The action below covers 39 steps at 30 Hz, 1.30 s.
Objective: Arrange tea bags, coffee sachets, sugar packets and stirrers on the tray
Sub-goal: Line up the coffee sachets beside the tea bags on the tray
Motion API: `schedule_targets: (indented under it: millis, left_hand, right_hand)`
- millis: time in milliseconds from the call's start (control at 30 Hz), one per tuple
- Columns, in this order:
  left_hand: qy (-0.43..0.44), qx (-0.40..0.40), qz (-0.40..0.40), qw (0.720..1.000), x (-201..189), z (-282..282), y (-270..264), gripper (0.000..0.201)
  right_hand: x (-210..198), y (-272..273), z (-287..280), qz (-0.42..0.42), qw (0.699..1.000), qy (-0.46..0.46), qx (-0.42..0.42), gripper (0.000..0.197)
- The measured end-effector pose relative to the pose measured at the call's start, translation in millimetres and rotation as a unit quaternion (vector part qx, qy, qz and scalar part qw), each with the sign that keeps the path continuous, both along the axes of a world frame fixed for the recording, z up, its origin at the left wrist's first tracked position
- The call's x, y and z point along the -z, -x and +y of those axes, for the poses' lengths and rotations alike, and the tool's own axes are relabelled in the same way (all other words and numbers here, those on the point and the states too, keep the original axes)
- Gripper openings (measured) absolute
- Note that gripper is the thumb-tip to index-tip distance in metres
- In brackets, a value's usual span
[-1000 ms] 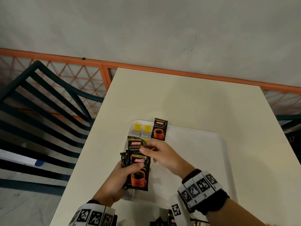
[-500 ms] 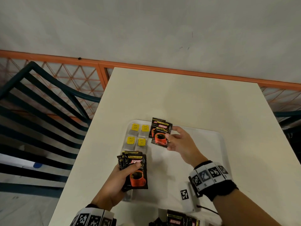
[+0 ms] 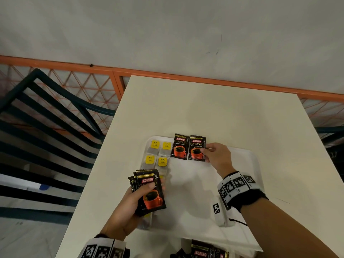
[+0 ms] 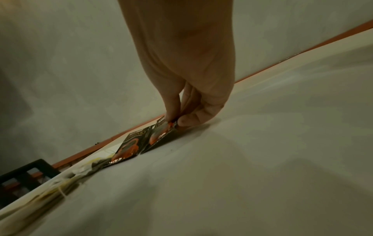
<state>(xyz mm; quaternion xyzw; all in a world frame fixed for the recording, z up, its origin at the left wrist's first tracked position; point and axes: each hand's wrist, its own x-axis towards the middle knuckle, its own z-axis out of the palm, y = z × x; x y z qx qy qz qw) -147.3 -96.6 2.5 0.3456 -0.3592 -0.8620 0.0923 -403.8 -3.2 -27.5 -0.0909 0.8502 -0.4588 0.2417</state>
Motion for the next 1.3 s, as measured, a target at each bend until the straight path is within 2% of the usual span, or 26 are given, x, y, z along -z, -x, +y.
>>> schedule_targets:
  millis: [167, 333, 433, 500, 567, 667, 733, 867, 1033, 1133, 1233, 1300]
  left_hand:
    - [-0.004, -0.007, 0.02, 1.0, -0.7, -0.9, 0.0, 0.063]
    - [0.024, -0.011, -0.006, 1.0, -2.6, 0.6, 2.9, 0.041]
    - [0.053, -0.007, -0.034, 0.998, -5.2, 2.7, 5.6, 0.041]
    - [0.061, -0.009, -0.048, 0.997, -6.4, 4.3, 8.1, 0.043]
    - [0.059, -0.018, -0.055, 0.997, -8.1, 5.5, 10.9, 0.042]
    - [0.048, -0.022, -0.044, 0.998, -11.4, 6.7, 13.8, 0.039]
    - [0.046, -0.019, -0.04, 0.998, -12.8, 7.7, 13.3, 0.037]
    - [0.046, -0.018, -0.044, 0.998, -10.9, 8.8, 10.3, 0.041]
    - [-0.01, -0.013, -0.033, 0.999, -6.7, 6.1, 0.5, 0.038]
    - [-0.007, -0.028, -0.045, 0.999, -1.1, 2.8, -2.8, 0.024]
    - [0.004, -0.043, -0.073, 0.996, -0.6, 1.0, -2.6, 0.026]
    - [-0.002, -0.059, -0.083, 0.995, 1.1, -0.4, -3.3, 0.029]
  right_hand:
    - [4.4, -2.9, -1.7, 0.041, 0.999, -0.008, -0.008, 0.018]
    - [2.6, -7.6, 2.4, 0.111, 0.993, -0.041, -0.01, 0.023]
    - [-9.5, -18.4, 4.6, 0.149, 0.987, -0.032, -0.043, 0.02]
    - [-22.7, -33.0, 4.3, 0.11, 0.989, -0.017, -0.097, 0.017]
    - [-38.1, -51.1, 5.0, 0.034, 0.976, -0.025, -0.214, 0.021]
    - [-55.5, -77.5, 9.8, -0.101, 0.911, -0.033, -0.399, 0.026]
    - [-56.9, -89.8, 13.8, -0.153, 0.889, -0.004, -0.432, 0.015]
    - [-46.2, -102.7, 15.8, -0.171, 0.903, 0.03, -0.394, 0.011]
    - [-35.3, -105.6, 15.7, -0.173, 0.926, 0.051, -0.332, 0.01]
    - [-30.1, -99.3, 15.3, -0.184, 0.937, 0.084, -0.283, 0.006]
    - [-25.0, -89.6, 14.5, -0.214, 0.948, 0.134, -0.196, 0.005]
    - [-21.6, -82.0, 12.6, -0.209, 0.96, 0.133, -0.133, 0.007]
